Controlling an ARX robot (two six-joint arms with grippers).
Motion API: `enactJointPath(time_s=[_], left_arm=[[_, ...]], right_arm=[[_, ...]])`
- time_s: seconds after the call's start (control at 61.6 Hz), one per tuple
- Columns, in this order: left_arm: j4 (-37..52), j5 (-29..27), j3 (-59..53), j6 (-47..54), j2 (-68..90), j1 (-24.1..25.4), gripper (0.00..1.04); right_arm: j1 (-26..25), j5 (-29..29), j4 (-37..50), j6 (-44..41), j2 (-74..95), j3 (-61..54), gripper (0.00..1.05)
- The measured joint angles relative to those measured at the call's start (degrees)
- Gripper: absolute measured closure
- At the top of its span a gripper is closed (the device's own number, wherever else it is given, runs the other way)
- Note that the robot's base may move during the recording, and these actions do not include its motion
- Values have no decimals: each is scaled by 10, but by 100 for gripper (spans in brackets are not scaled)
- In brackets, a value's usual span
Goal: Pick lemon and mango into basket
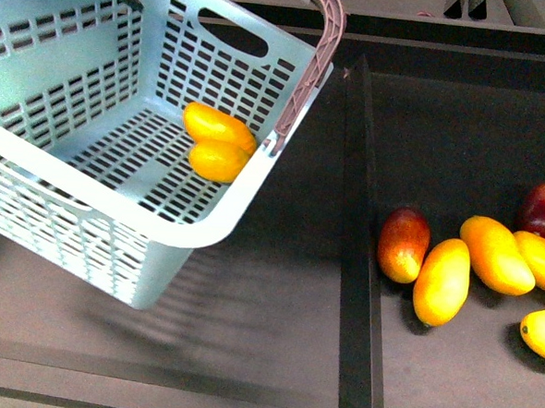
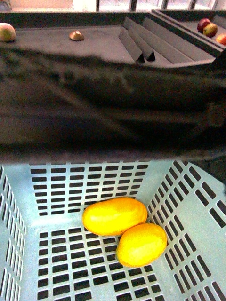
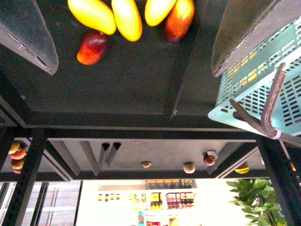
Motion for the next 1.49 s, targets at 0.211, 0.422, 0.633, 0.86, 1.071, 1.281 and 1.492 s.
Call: enactJointPath(time_s=[0.211, 0.422, 0.633, 0.86, 1.071, 1.281, 1.492], left_arm=[[44, 22, 29, -35, 40, 30, 101], [62, 70, -25, -37, 36, 52, 101], [82, 88, -81, -29, 3, 68, 100], [119, 15, -151, -3, -62, 79, 59], [46, -91, -235, -14, -208, 80, 19], [179, 0, -346, 194, -299, 67, 22], [635, 78, -648, 770, -429, 115, 68]], right_arm=[[0, 0, 0, 0, 0, 0, 9], [0, 0, 0, 0, 0, 0, 9], [0, 0, 0, 0, 0, 0, 9], [0, 0, 0, 0, 0, 0, 9], [0, 0, 0, 0, 0, 0, 9], [0, 0, 0, 0, 0, 0, 9], [0, 0, 0, 0, 0, 0, 9]])
